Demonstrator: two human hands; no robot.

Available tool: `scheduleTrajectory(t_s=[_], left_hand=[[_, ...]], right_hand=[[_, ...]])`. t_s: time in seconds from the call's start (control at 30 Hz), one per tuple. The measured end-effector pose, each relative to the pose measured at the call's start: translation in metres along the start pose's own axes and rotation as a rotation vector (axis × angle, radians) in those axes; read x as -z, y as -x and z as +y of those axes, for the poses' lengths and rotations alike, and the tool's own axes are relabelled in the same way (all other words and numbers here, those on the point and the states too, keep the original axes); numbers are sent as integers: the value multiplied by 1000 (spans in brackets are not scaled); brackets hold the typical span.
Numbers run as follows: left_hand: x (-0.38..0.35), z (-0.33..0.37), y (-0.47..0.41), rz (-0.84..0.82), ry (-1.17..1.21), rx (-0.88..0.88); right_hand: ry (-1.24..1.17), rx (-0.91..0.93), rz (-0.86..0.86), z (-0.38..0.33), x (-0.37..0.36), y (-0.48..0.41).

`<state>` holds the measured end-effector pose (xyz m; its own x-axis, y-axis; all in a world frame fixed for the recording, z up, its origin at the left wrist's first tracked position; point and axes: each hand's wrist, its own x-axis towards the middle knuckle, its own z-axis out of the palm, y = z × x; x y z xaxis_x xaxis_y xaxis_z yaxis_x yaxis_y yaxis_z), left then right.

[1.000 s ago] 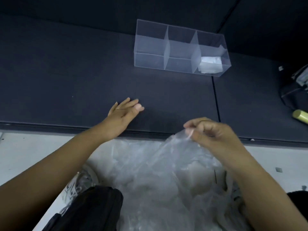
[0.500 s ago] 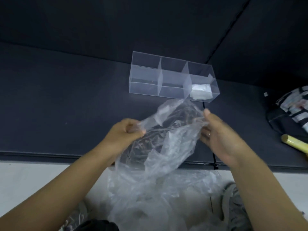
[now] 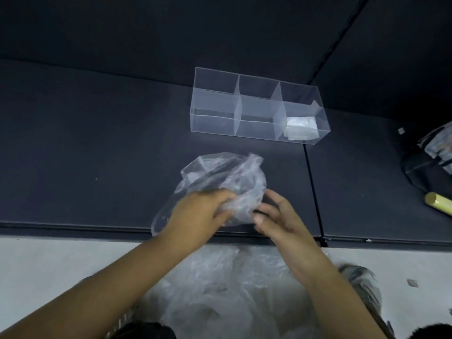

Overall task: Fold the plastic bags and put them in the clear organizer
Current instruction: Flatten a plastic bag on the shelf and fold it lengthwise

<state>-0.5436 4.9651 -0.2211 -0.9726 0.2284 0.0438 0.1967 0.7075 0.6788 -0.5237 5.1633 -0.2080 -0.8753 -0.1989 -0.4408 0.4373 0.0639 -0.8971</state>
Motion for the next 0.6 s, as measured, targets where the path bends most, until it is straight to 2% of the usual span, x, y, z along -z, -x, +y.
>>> scheduleTrajectory(t_s=[0.07,0.13,0.23,0.4,0.5,0.6], left_hand=[[10,0,-5,42,384,209],[20,5,-6,9,688,321],[28,15,-4,-59,999,419],[33,25,-6,-128,1236,532],[38,25,-9,-88,1262,594],[40,18,-10,-9,1242,665]], right_hand=[[205,11,-52,-4,-1,1],[311,80,15,-9,-6,0],[170,205,97,-27,-15,-2],[65,330,110,-58,-21,-4],[50,402,103,-72,-18,-3],[48,470,247,-82,-14,-5]])
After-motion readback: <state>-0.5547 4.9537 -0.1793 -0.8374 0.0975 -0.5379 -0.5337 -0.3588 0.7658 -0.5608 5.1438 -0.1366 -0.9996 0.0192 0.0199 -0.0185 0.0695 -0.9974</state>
